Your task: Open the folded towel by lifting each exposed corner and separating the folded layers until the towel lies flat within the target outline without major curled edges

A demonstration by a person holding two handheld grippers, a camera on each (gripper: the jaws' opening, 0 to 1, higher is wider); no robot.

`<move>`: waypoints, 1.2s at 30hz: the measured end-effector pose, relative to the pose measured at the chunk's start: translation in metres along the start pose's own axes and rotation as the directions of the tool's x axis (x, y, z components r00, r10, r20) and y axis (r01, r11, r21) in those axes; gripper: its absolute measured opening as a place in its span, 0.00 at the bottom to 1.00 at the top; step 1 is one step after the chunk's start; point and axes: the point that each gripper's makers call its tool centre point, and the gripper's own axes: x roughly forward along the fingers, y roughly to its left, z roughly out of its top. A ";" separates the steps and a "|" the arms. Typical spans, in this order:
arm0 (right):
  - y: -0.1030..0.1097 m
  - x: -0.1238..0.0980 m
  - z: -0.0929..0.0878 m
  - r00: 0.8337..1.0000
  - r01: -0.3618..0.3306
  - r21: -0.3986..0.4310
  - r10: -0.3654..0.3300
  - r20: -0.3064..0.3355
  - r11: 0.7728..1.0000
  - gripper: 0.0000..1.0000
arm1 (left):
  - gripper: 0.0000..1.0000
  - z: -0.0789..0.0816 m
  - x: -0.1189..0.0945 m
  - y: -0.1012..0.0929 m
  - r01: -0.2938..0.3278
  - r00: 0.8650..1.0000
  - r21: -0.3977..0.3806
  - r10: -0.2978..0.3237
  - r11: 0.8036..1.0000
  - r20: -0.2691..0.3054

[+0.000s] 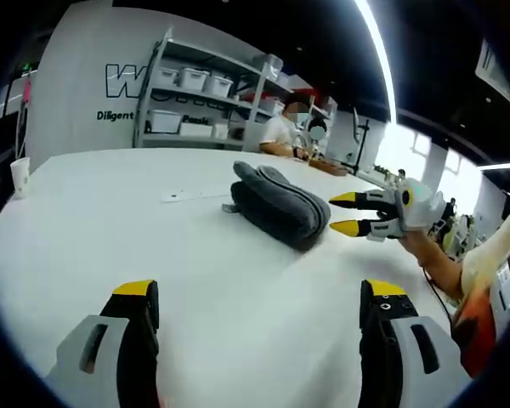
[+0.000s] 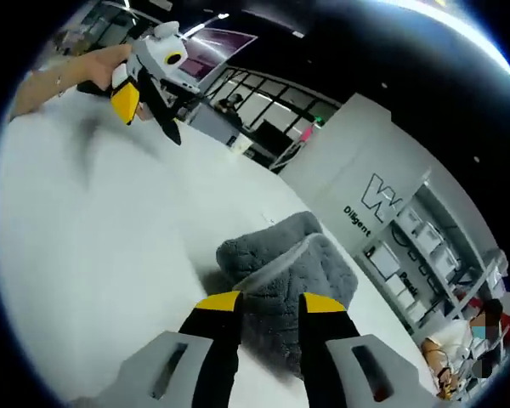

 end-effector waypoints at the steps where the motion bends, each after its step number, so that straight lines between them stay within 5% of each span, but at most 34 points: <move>1: 0.001 0.001 -0.001 1.000 0.003 0.003 -0.003 -0.003 1.000 0.18 | 0.96 0.000 0.000 0.000 0.001 1.000 0.001 -0.001 1.000 -0.002; 12: 0.000 0.008 -0.010 0.998 0.033 -0.070 -0.036 -0.042 0.997 0.00 | 0.96 -0.006 0.002 -0.002 0.004 1.000 0.002 -0.004 1.000 -0.026; 23: -0.015 0.000 -0.014 0.998 0.035 -0.052 -0.038 -0.050 0.998 0.00 | 0.96 -0.006 0.000 0.000 -0.001 1.000 0.004 0.001 1.000 -0.030; 36: -0.056 -0.014 -0.058 0.982 0.122 0.027 -0.116 -0.146 0.992 0.00 | 0.96 -0.004 0.000 0.001 -0.001 0.999 0.005 0.001 1.000 -0.032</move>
